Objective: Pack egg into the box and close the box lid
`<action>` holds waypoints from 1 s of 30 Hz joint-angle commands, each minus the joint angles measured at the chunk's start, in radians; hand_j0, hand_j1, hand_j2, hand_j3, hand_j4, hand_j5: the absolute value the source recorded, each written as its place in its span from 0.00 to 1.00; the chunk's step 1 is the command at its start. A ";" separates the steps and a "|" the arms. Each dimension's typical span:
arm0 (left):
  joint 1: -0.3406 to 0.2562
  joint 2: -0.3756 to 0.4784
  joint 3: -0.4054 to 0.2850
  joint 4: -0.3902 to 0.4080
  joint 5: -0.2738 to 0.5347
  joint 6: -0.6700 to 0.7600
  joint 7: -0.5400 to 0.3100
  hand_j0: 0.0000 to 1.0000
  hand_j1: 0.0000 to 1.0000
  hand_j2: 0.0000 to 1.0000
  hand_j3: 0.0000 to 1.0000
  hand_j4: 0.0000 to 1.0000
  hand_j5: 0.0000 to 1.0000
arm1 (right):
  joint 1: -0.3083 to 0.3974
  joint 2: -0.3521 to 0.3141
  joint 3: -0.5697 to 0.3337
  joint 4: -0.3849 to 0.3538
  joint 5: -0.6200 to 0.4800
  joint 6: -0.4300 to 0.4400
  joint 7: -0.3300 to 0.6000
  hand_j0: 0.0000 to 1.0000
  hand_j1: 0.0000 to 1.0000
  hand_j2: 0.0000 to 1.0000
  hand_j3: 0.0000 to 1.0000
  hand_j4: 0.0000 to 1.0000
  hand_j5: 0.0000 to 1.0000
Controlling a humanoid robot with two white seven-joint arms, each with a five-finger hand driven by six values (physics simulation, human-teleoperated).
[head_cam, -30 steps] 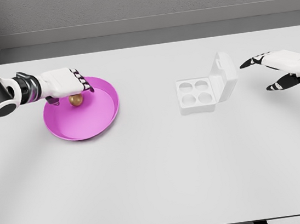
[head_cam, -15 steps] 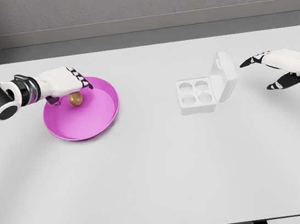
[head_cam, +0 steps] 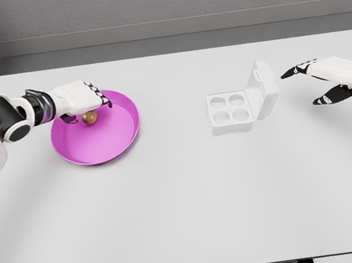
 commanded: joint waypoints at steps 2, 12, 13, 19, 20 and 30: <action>0.000 -0.007 -0.001 0.010 0.001 0.002 0.000 0.80 0.80 0.80 0.80 0.80 0.80 | 0.000 -0.001 0.000 0.000 -0.003 0.001 0.000 0.85 0.85 0.85 0.85 0.85 0.85; 0.005 0.002 0.003 0.012 0.003 0.002 0.000 0.76 0.76 0.76 0.76 0.76 0.76 | 0.000 0.002 0.000 0.000 -0.003 0.001 0.000 0.84 0.84 0.84 0.84 0.84 0.84; 0.006 0.002 0.003 0.010 0.003 0.002 0.000 0.76 0.76 0.76 0.76 0.76 0.76 | 0.000 0.002 0.000 0.000 -0.003 0.001 0.000 0.85 0.85 0.85 0.85 0.85 0.85; 0.012 0.004 0.005 0.010 0.004 0.002 0.000 0.71 0.71 0.71 0.71 0.71 0.71 | -0.005 0.002 0.001 0.000 -0.003 0.001 0.000 0.85 0.85 0.85 0.85 0.85 0.85; 0.012 0.005 0.007 0.010 0.006 0.002 0.000 0.69 0.69 0.69 0.69 0.69 0.69 | -0.005 0.002 0.001 0.000 -0.003 0.001 0.000 0.84 0.84 0.84 0.84 0.84 0.84; 0.015 0.005 0.008 0.012 0.009 0.002 0.000 0.65 0.65 0.65 0.65 0.65 0.65 | -0.008 0.000 0.009 0.000 -0.003 0.001 0.000 0.85 0.85 0.85 0.85 0.85 0.85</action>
